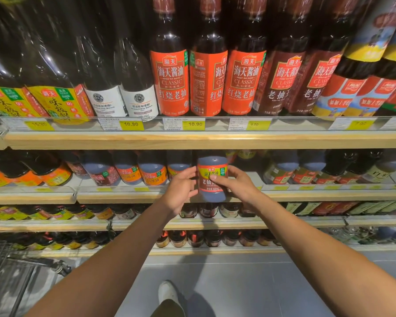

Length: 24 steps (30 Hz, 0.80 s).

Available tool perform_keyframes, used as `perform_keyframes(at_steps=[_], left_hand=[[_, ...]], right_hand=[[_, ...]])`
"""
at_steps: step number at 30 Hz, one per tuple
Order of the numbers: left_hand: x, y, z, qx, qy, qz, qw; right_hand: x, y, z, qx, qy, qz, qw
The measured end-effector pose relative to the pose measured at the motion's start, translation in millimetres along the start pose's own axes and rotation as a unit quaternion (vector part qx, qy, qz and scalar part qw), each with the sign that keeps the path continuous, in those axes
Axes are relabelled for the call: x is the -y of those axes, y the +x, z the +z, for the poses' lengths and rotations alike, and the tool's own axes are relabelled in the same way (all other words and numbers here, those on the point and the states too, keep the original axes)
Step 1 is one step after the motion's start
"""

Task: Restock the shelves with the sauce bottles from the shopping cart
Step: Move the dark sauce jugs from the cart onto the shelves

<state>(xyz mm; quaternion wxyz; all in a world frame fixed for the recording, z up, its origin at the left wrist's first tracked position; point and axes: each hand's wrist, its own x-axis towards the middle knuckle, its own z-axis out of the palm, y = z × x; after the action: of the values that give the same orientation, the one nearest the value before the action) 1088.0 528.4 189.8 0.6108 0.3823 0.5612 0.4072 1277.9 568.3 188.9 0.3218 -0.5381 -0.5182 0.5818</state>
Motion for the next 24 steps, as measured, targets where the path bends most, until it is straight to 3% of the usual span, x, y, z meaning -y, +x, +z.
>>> perform_keyframes(at_steps=[8,16,24], left_hand=[[-5.0,29.0,-4.9,-0.035,0.026,0.006,0.999],[-7.6,35.8,0.1,-0.057,-0.019,0.008,0.998],[1.5,41.1,14.5,-0.044,-0.030,0.002,0.999]], right_hand=[[-3.3,38.8,-0.1,-0.026,-0.077,-0.030,0.996],[-12.1,61.3,1.5,-0.032,-0.094,-0.043,0.994],[-31.2,72.2,-0.7,-0.018,-0.149,-0.049,0.987]])
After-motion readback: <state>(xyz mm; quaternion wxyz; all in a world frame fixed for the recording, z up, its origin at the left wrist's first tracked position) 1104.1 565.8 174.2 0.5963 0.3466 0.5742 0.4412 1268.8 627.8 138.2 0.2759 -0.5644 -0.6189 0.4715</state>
